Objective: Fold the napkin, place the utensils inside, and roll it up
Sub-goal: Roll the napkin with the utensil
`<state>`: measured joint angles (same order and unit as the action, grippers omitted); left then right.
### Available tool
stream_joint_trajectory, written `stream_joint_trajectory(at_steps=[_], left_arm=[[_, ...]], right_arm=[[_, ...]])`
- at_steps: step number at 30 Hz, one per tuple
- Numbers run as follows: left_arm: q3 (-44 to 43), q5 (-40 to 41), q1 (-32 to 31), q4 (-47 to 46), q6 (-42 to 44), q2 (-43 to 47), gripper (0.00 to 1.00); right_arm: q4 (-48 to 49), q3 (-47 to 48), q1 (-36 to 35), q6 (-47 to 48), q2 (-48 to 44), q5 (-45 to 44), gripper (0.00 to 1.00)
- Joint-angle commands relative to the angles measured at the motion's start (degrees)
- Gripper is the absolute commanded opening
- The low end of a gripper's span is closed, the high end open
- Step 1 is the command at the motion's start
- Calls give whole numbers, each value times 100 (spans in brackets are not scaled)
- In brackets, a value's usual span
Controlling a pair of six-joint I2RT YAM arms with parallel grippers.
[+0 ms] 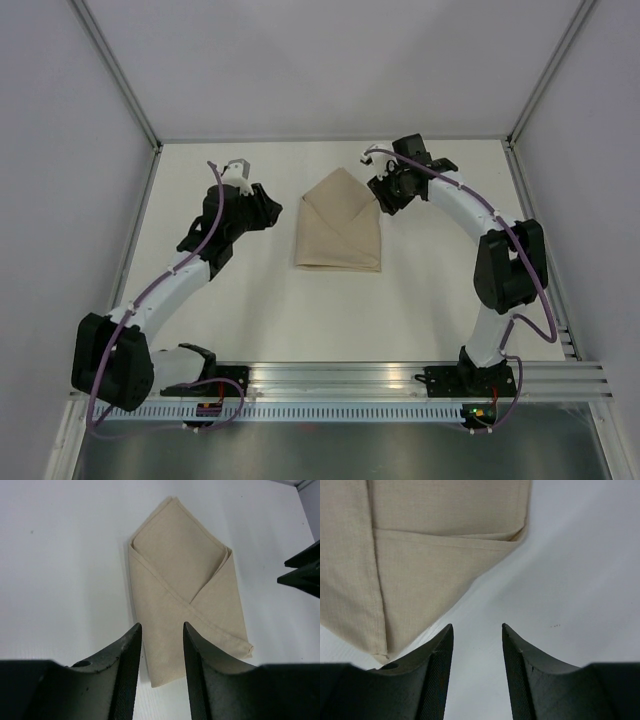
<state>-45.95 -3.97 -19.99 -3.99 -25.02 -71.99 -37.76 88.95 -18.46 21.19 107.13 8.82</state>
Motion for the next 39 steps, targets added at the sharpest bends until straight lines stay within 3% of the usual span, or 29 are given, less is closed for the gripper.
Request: stream_joint_trajectory(at_steps=[1, 13, 27, 32, 39], left_arm=[[-248, 370, 12, 636, 435, 517, 45], [87, 766, 12, 926, 348, 1143, 47], [104, 529, 12, 786, 331, 985, 49], [166, 423, 12, 698, 313, 906, 49], [201, 423, 12, 627, 357, 835, 49]], right_arm=[[198, -482, -237, 886, -324, 313, 50], [1200, -2030, -1230, 1642, -1053, 287, 52], [1586, -2434, -2329, 1730, -958, -29, 55], [1816, -2505, -2382, 1915, -799, -126, 60], [1956, -2549, -2382, 2038, -457, -153, 60]])
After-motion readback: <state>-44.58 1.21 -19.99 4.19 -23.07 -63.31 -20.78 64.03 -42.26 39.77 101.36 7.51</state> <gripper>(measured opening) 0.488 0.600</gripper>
